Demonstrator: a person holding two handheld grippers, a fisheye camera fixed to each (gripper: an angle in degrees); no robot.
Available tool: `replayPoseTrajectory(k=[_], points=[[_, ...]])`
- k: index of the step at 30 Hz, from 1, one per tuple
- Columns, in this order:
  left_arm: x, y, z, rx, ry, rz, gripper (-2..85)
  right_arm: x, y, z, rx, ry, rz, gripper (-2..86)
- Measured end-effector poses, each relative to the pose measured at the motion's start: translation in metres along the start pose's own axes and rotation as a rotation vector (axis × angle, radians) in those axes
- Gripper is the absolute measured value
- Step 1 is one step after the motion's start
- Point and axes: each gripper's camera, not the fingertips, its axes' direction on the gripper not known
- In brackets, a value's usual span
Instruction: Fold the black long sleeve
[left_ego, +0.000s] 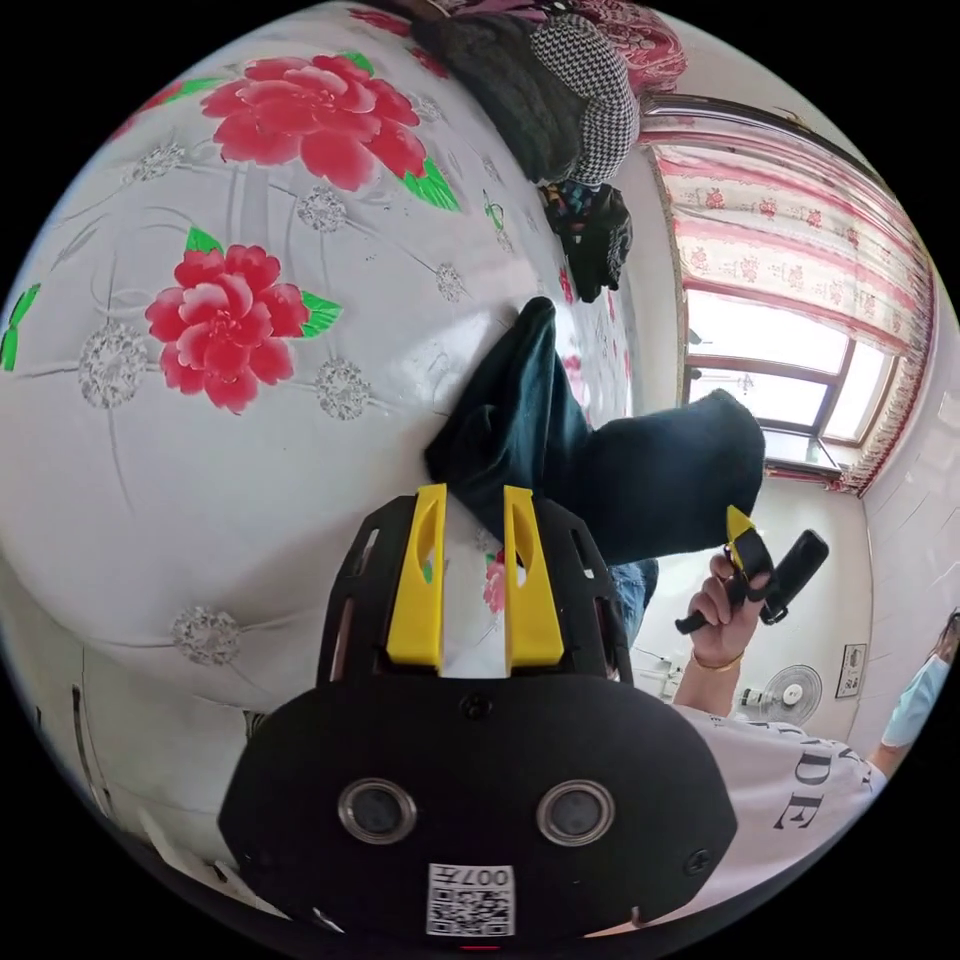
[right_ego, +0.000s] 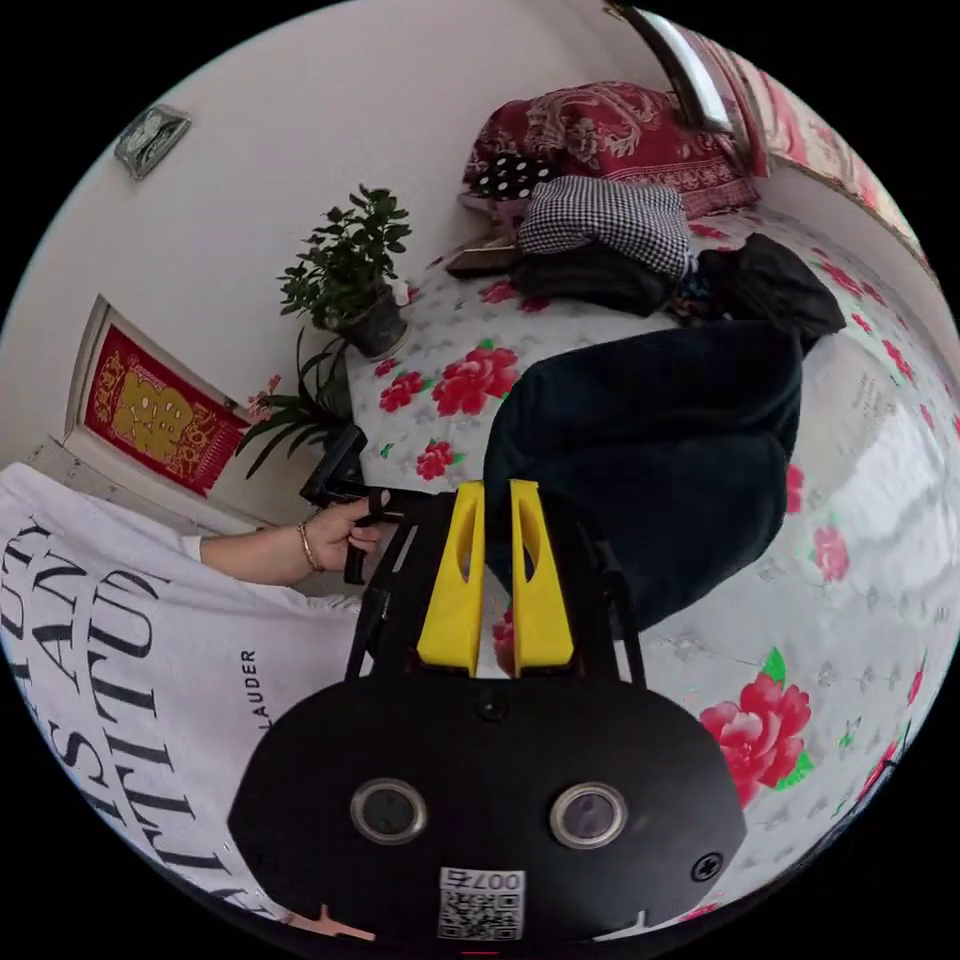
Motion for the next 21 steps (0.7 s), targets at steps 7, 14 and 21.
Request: replayPoseTrajectory(k=[7, 14, 21], points=[[-0.006, -0.004, -0.033, 0.028, 0.017, 0.010, 10.1, 0.068, 0.044, 0.149, -0.152, -0.325, 0.221, 9.0], [0.012, -0.036, -0.011, -0.132, 0.102, 0.128, 18.5, 0.243, 0.202, 0.107, 0.109, -0.373, 0.701, 12.0], [0.062, -0.071, 0.030, -0.383, -0.111, 0.296, 17.5, 0.325, 0.274, 0.183, 0.166, -0.659, 0.896, 11.7]])
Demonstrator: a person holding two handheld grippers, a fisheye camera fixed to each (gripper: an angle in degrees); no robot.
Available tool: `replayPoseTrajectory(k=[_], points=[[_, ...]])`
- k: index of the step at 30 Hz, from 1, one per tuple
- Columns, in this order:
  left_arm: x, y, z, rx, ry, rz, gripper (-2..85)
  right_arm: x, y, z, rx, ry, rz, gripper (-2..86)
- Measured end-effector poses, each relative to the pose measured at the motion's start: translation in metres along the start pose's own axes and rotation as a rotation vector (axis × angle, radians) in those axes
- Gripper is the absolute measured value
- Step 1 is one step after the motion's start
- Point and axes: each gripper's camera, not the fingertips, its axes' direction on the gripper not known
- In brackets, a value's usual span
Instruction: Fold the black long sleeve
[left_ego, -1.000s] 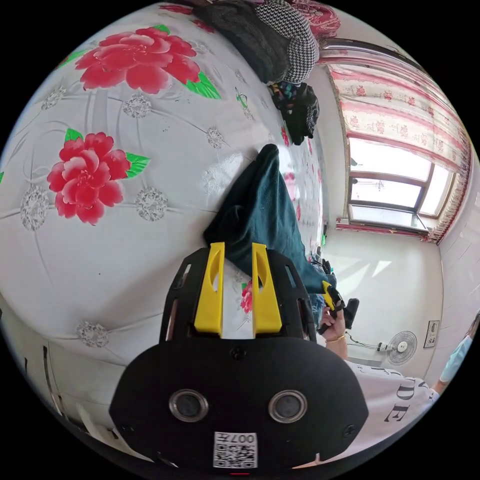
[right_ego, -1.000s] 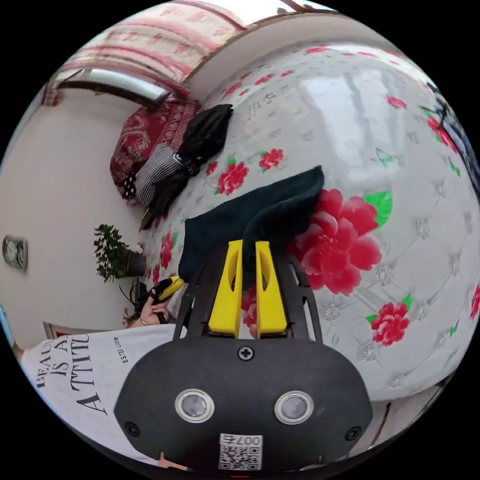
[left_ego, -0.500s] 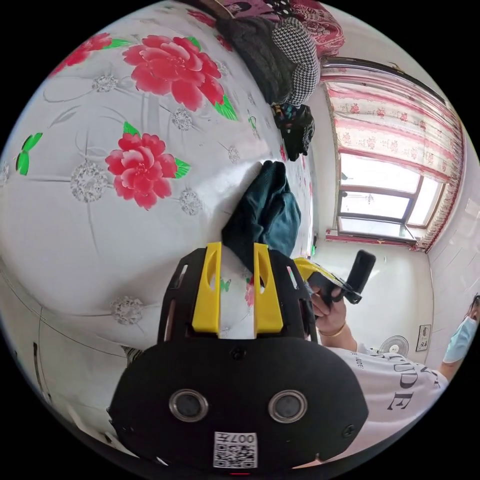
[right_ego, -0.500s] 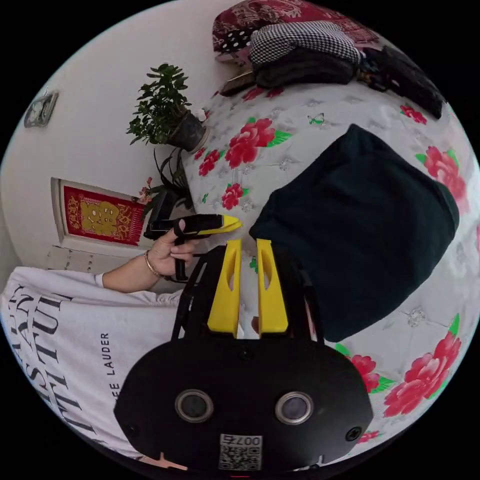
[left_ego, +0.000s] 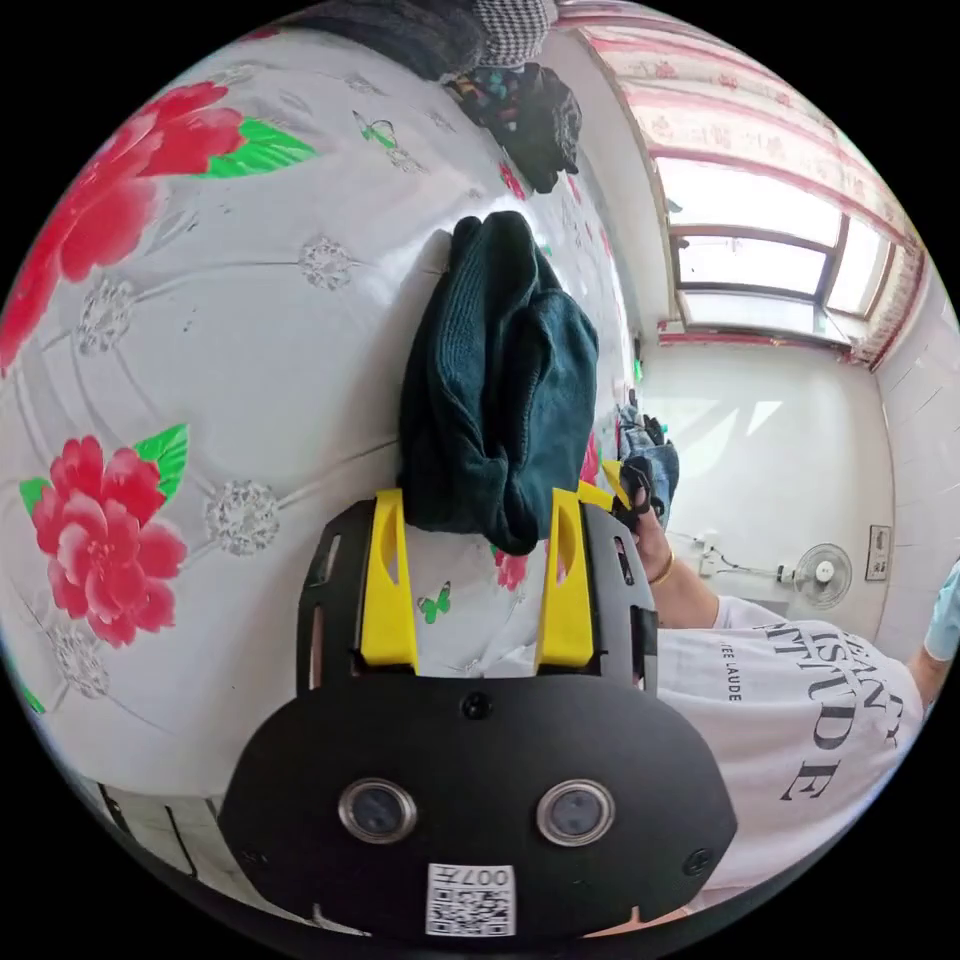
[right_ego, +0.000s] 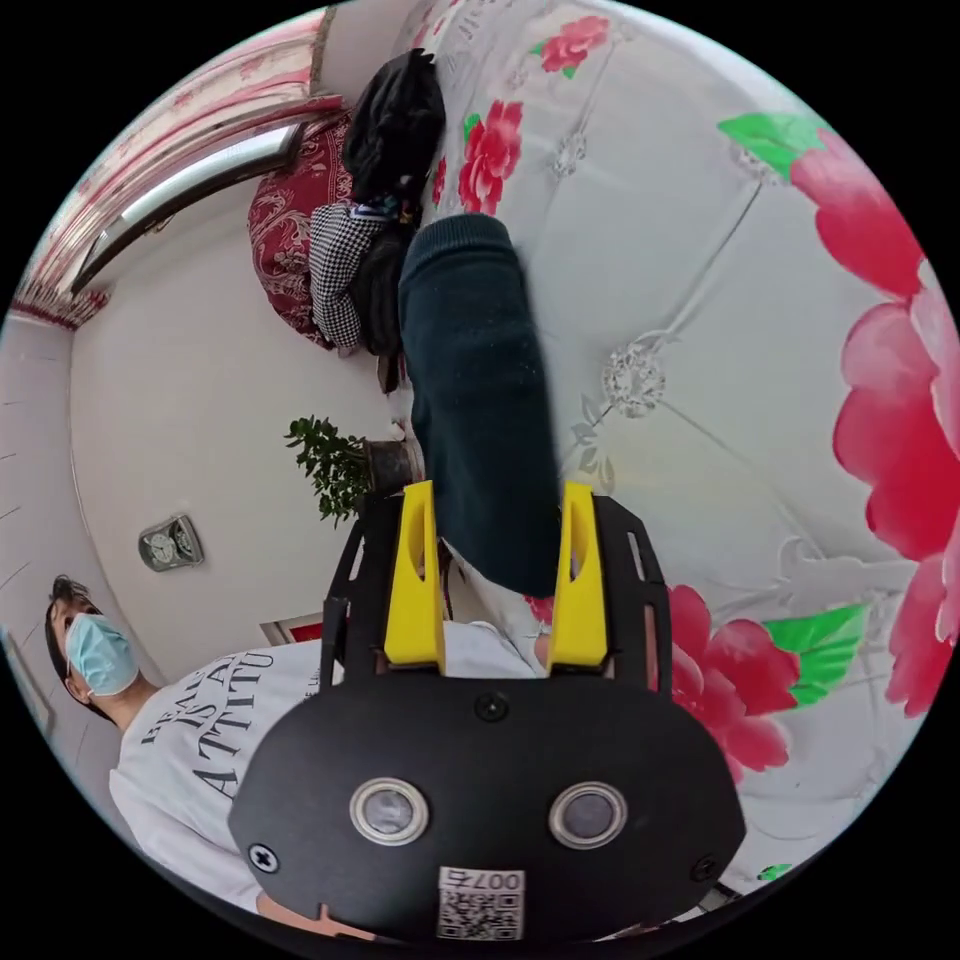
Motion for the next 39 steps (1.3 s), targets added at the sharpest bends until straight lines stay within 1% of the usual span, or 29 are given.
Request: replayPoseTrajectory(k=[1, 2, 3, 6, 10, 12, 13, 15, 17, 18, 19, 20, 21, 23, 24, 26, 28, 30, 31, 33, 34, 35, 36, 38, 39], points=[[0.001, -0.002, 0.001, -0.011, -0.012, 0.003, 16.6, 0.013, -0.009, 0.013, -0.037, -0.033, 0.013, 11.0], [0.002, -0.007, 0.003, -0.034, -0.007, -0.001, 14.4, 0.023, -0.016, 0.018, -0.050, -0.016, 0.035, 10.2], [0.002, -0.011, 0.004, -0.048, 0.040, 0.002, 11.8, 0.027, -0.019, 0.019, -0.055, 0.009, 0.046, 9.7], [0.015, -0.020, -0.003, -0.053, 0.060, -0.002, 10.3, 0.035, -0.032, 0.013, -0.113, 0.042, 0.046, 7.2], [0.055, -0.036, -0.029, -0.003, 0.135, 0.045, 9.7, -0.001, -0.044, -0.016, -0.130, -0.015, 0.028, 4.4], [0.087, -0.068, -0.049, 0.016, 0.174, 0.111, 9.5, -0.024, -0.064, -0.034, -0.132, -0.064, 0.029, 3.6], [0.096, -0.079, -0.054, 0.021, 0.179, 0.132, 9.4, -0.046, -0.084, -0.049, -0.128, -0.087, 0.017, 3.1], [0.137, -0.127, -0.076, 0.050, 0.163, 0.229, 9.4, -0.087, -0.122, -0.071, -0.115, -0.086, -0.028, 2.7], [0.171, -0.165, -0.093, 0.086, 0.139, 0.325, 9.3, -0.161, -0.178, -0.100, -0.096, -0.050, -0.152, 2.4], [0.193, -0.189, -0.108, 0.124, 0.143, 0.387, 9.3, -0.181, -0.191, -0.108, -0.087, -0.043, -0.191, 2.4], [0.203, -0.201, -0.116, 0.148, 0.148, 0.414, 9.2, -0.222, -0.216, -0.124, -0.061, -0.033, -0.276, 2.4], [0.223, -0.223, -0.131, 0.207, 0.147, 0.470, 9.2, -0.262, -0.241, -0.139, -0.024, -0.028, -0.362, 2.4], [0.242, -0.244, -0.145, 0.266, 0.118, 0.523, 9.2, -0.280, -0.253, -0.146, -0.003, -0.027, -0.402, 2.4], [0.264, -0.276, -0.159, 0.345, 0.039, 0.549, 9.2, -0.336, -0.305, -0.163, 0.079, -0.002, -0.526, 2.6], [0.273, -0.298, -0.162, 0.386, -0.016, 0.548, 9.3, -0.345, -0.320, -0.164, 0.098, 0.002, -0.540, 2.7], [0.277, -0.334, -0.159, 0.425, -0.072, 0.520, 9.4, -0.363, -0.385, -0.162, 0.166, 0.019, -0.570, 2.9], [0.266, -0.374, -0.147, 0.438, -0.101, 0.419, 9.6, -0.357, -0.437, -0.151, 0.212, 0.039, -0.565, 3.1], [0.229, -0.416, -0.112, 0.408, -0.155, 0.241, 9.9, -0.330, -0.486, -0.134, 0.247, 0.075, -0.513, 3.2], [0.217, -0.424, -0.100, 0.382, -0.170, 0.194, 9.8, -0.300, -0.517, -0.117, 0.260, 0.104, -0.447, 3.2], [0.173, -0.439, -0.048, 0.266, -0.283, 0.035, 9.5, -0.242, -0.554, -0.087, 0.256, 0.175, -0.300, 3.1], [0.165, -0.438, -0.039, 0.260, -0.297, 0.029, 9.4, -0.201, -0.571, -0.066, 0.233, 0.232, -0.194, 3.1], [0.158, -0.433, -0.027, 0.292, -0.273, 0.059, 9.2, -0.167, -0.580, -0.048, 0.206, 0.278, -0.140, 3.1], [0.159, -0.429, -0.023, 0.325, -0.247, 0.100, 9.2, -0.155, -0.581, -0.045, 0.214, 0.253, -0.142, 3.1], [0.172, -0.425, -0.017, 0.338, -0.263, 0.163, 9.7, -0.127, -0.578, -0.049, 0.282, 0.048, -0.165, 3.2], [0.183, -0.420, -0.013, 0.349, -0.288, 0.195, 10.1, -0.126, -0.578, -0.049, 0.285, 0.017, -0.174, 3.2]])
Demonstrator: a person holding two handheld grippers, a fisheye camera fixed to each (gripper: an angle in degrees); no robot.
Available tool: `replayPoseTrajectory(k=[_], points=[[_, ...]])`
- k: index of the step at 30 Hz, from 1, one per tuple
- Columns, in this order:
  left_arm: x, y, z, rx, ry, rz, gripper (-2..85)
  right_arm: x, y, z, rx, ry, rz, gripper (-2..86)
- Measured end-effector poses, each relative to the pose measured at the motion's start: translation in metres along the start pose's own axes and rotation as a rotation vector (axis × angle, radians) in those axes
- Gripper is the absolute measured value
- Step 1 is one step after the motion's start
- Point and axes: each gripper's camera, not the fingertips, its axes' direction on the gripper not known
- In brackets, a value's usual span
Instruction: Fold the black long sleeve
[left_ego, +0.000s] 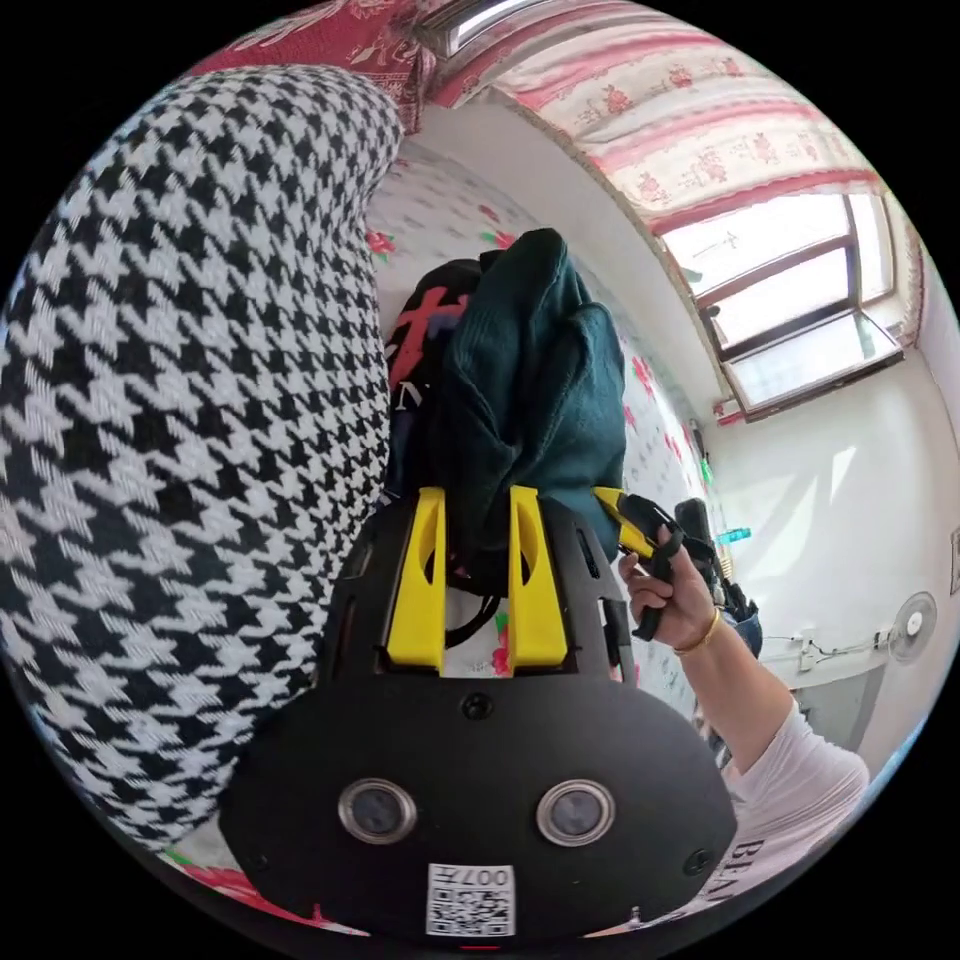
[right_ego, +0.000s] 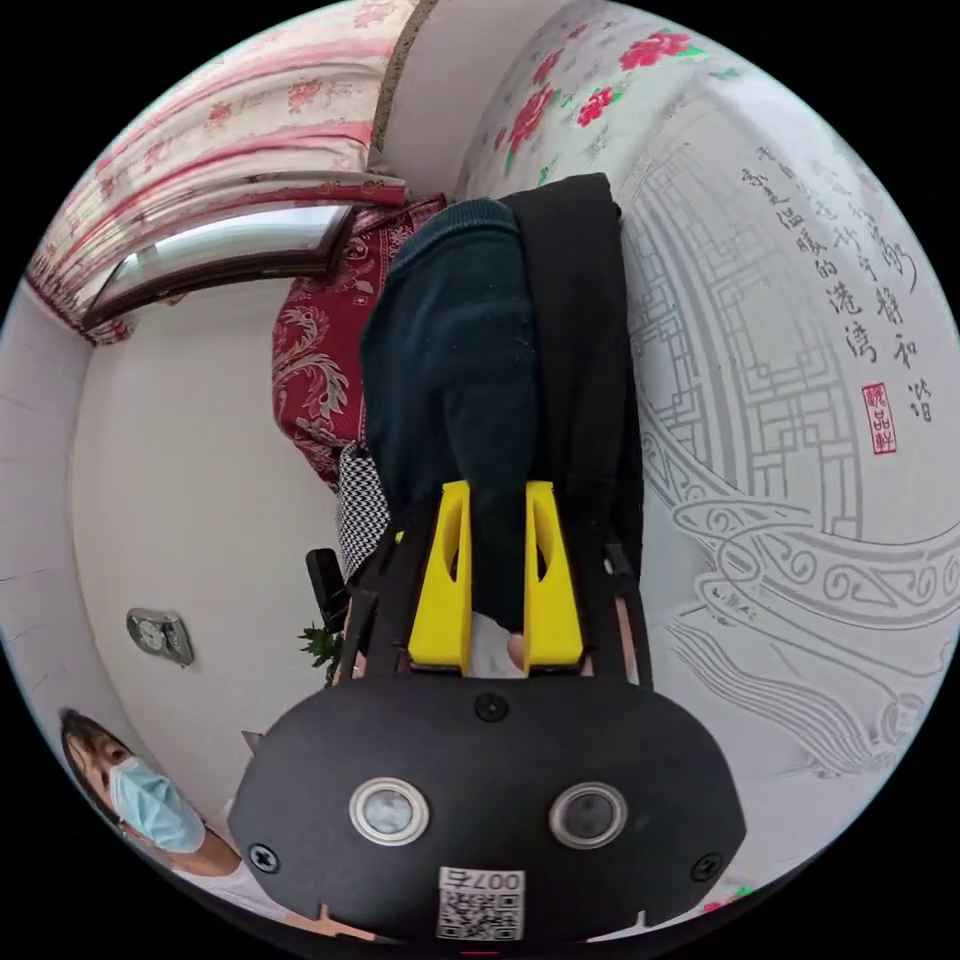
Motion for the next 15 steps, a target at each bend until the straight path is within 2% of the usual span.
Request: replayPoseTrajectory(k=[3, 7, 10, 12, 15], points=[[0.037, 0.019, -0.015, 0.044, -0.078, 0.084, 11.1, -0.026, 0.014, -0.014, 0.033, 0.035, -0.108, 3.2], [0.093, 0.088, -0.028, 0.033, -0.165, 0.267, 11.7, -0.092, 0.097, -0.039, -0.012, 0.295, -0.413, 2.9], [0.135, 0.181, -0.011, -0.123, -0.271, 0.391, 11.0, -0.102, 0.201, -0.048, -0.118, 0.512, -0.521, 2.1], [0.161, 0.259, 0.011, -0.314, -0.358, 0.410, 9.2, -0.098, 0.271, -0.049, -0.213, 0.639, -0.525, 1.5], [0.198, 0.347, 0.023, -0.448, -0.508, 0.484, 3.5, -0.095, 0.391, -0.048, -0.394, 0.849, -0.488, 0.5]])
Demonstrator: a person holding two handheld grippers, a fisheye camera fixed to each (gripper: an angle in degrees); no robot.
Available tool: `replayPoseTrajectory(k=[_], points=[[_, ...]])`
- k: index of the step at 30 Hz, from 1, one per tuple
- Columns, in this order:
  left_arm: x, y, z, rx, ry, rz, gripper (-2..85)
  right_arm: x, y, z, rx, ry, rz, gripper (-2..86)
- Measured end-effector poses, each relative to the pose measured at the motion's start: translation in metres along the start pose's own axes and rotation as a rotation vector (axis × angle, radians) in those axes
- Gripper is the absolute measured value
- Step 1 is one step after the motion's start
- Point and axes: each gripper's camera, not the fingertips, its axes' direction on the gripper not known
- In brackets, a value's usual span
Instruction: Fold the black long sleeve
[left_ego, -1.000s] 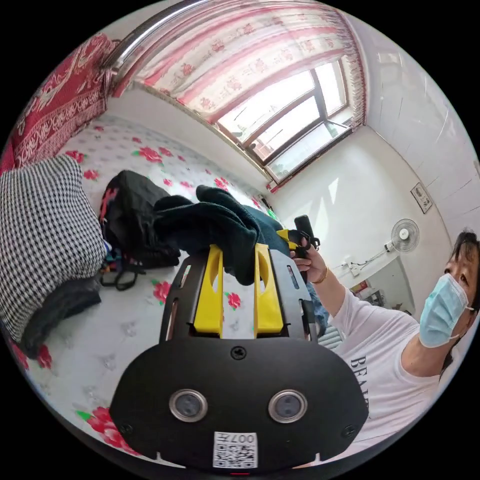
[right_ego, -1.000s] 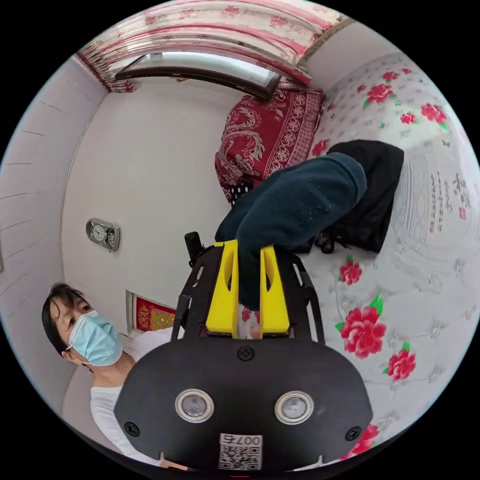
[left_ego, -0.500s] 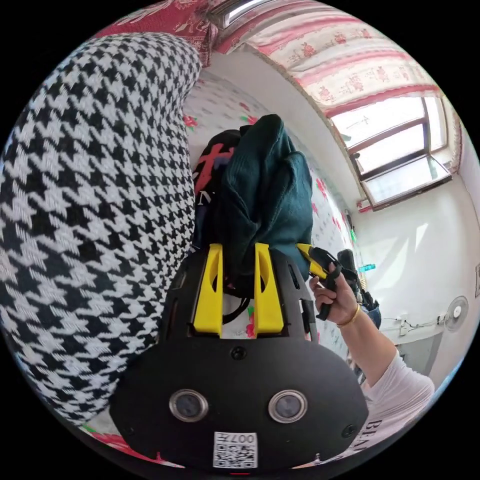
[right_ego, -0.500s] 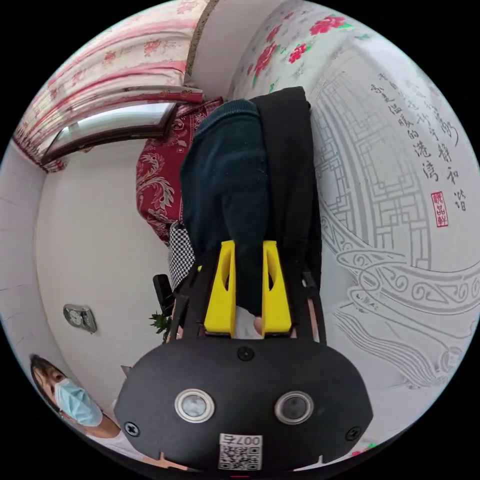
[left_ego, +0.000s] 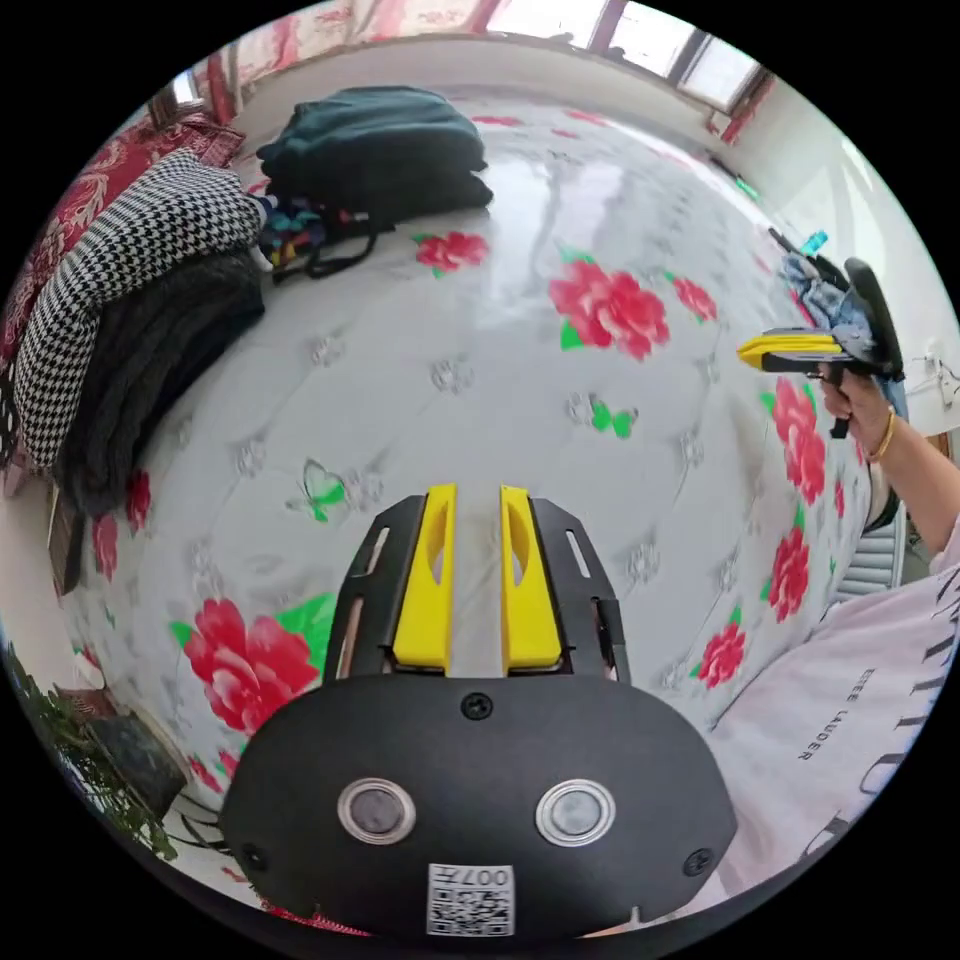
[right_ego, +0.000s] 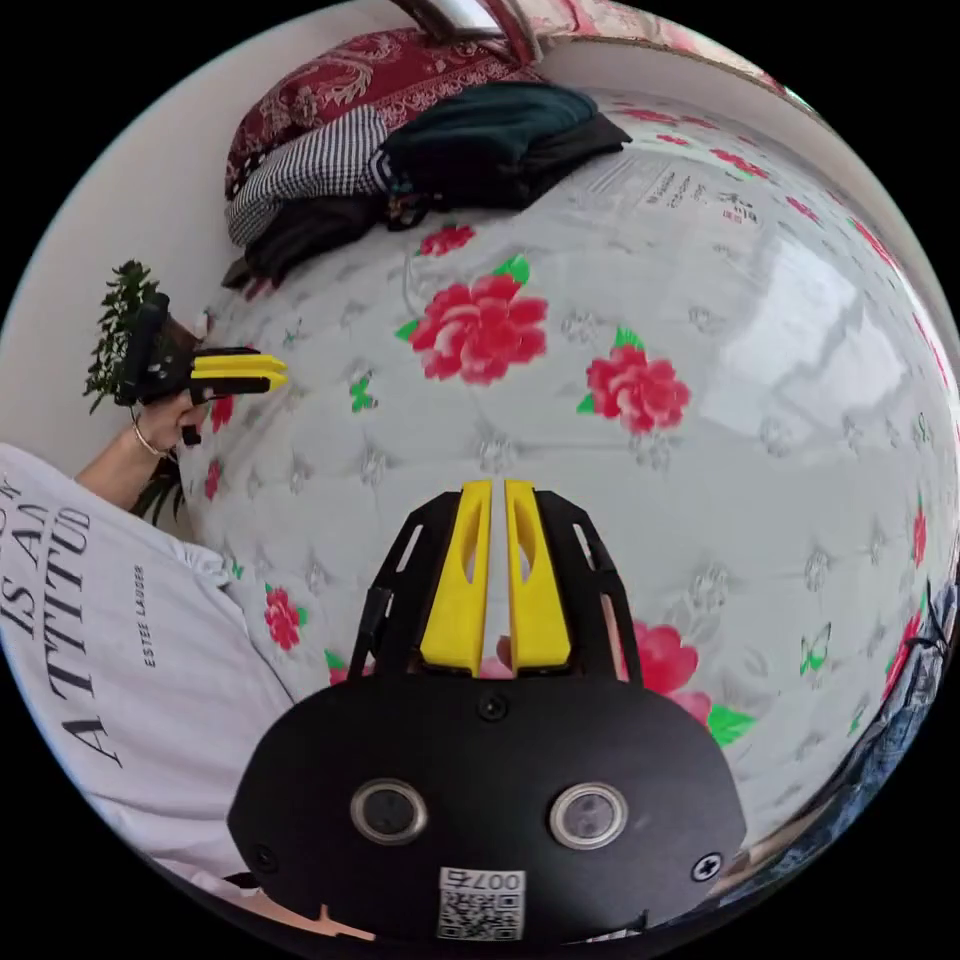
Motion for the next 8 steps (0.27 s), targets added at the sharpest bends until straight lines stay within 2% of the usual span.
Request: replayPoseTrajectory(k=[2, 5, 7, 8], points=[[0.038, 0.023, 0.002, -0.059, -0.051, 0.027, 0.4, -0.059, 0.071, 0.016, -0.205, 0.083, -0.037, 0.0], [0.092, 0.047, 0.000, -0.105, -0.025, 0.111, -0.7, -0.125, 0.141, 0.035, -0.419, 0.167, -0.113, -0.2], [0.123, 0.055, 0.000, -0.122, -0.039, 0.191, -0.9, -0.152, 0.169, 0.042, -0.481, 0.227, -0.123, -0.2], [0.144, 0.059, -0.001, -0.117, -0.083, 0.264, -0.9, -0.165, 0.177, 0.033, -0.388, 0.301, -0.071, -0.2]])
